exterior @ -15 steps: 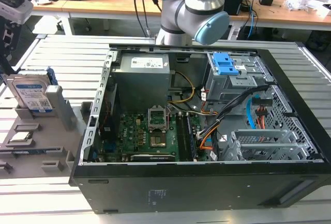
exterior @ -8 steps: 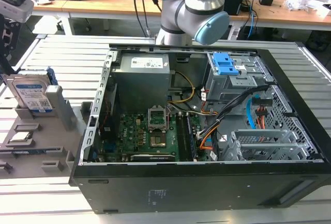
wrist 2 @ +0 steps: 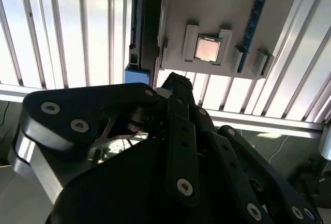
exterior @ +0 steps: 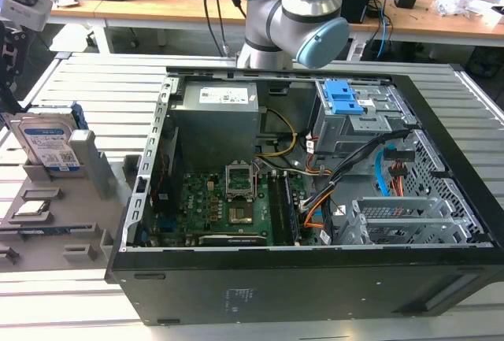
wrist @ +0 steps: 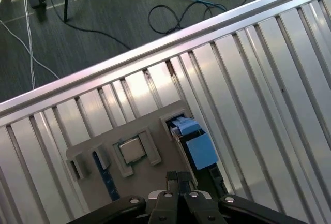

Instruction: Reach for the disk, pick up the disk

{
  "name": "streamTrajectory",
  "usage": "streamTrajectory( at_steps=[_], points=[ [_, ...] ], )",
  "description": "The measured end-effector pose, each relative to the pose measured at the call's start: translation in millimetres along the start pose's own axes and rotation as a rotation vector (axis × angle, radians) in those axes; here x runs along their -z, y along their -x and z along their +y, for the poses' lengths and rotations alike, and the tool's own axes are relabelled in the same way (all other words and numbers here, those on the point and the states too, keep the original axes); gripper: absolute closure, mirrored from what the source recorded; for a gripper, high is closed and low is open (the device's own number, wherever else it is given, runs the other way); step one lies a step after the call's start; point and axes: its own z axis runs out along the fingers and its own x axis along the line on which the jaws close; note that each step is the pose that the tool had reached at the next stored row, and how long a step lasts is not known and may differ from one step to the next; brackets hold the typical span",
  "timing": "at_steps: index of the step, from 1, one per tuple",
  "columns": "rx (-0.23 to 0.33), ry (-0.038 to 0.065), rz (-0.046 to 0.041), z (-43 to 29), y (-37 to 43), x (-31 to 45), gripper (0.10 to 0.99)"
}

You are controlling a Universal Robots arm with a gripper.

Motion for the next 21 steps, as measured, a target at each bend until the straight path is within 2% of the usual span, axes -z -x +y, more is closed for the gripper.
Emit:
streamTrajectory(
  at_steps=[10,13,21],
  points=[
    [0.105,0.000,0.0040,0.0,0.0,0.0,0.980],
    [0.175,0.000,0.0067,0.0,0.0,0.0,0.980],
    [0.278,0.000,0.0107,0.0,0.0,0.0,0.980]
  ],
)
